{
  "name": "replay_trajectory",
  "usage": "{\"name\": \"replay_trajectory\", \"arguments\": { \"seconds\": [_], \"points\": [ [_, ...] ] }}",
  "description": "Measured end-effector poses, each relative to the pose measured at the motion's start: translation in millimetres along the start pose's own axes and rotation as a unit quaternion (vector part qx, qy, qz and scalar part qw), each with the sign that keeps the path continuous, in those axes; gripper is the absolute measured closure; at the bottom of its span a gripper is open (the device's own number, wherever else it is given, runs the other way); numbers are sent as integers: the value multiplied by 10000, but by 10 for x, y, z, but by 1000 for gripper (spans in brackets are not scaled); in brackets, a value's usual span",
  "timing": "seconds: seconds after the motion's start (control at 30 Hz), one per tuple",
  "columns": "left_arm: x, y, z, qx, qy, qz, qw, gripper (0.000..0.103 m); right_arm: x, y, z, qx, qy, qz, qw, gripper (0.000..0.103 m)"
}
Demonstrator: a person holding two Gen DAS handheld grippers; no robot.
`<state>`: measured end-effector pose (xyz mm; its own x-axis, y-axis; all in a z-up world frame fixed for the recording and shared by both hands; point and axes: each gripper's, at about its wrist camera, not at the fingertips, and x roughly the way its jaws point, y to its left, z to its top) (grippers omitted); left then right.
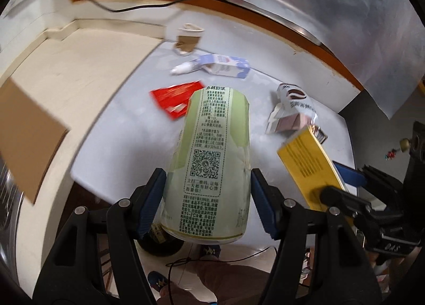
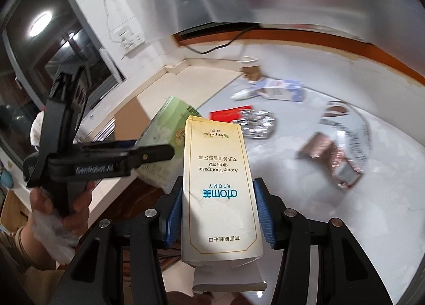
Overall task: Collect trash
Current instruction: 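Grasp the green bottle with the left gripper while the right gripper grasps the yellow toothpaste box, then carry the bottle and toothpaste box down over the round bin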
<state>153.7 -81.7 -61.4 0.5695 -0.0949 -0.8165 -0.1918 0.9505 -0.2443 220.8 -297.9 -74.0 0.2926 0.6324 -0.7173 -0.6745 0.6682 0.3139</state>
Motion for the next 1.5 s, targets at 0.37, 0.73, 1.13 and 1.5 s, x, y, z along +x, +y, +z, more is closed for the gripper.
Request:
{"name": "replay_trajectory", "arguments": {
  "seconds": [0.37, 0.73, 1.13, 1.5],
  "points": [
    [-504, 1034, -883, -346, 187, -22, 9992, 42, 390, 1287, -375, -52, 300, 97, 9995, 53],
    [-167, 1846, -1877, -520, 695, -136, 9961, 42, 1184, 2016, -1413, 358, 719, -327, 9962, 53],
    [1087, 2145, -2768, -701, 1262, 96, 9895, 41, 2476, 1629, -2530, 610, 1677, -927, 9796, 53],
    [2577, 2587, -3195, -1272, 1726, 427, 9758, 41, 4011, 843, -3197, 948, 2571, -1203, 9542, 52]
  ]
}}
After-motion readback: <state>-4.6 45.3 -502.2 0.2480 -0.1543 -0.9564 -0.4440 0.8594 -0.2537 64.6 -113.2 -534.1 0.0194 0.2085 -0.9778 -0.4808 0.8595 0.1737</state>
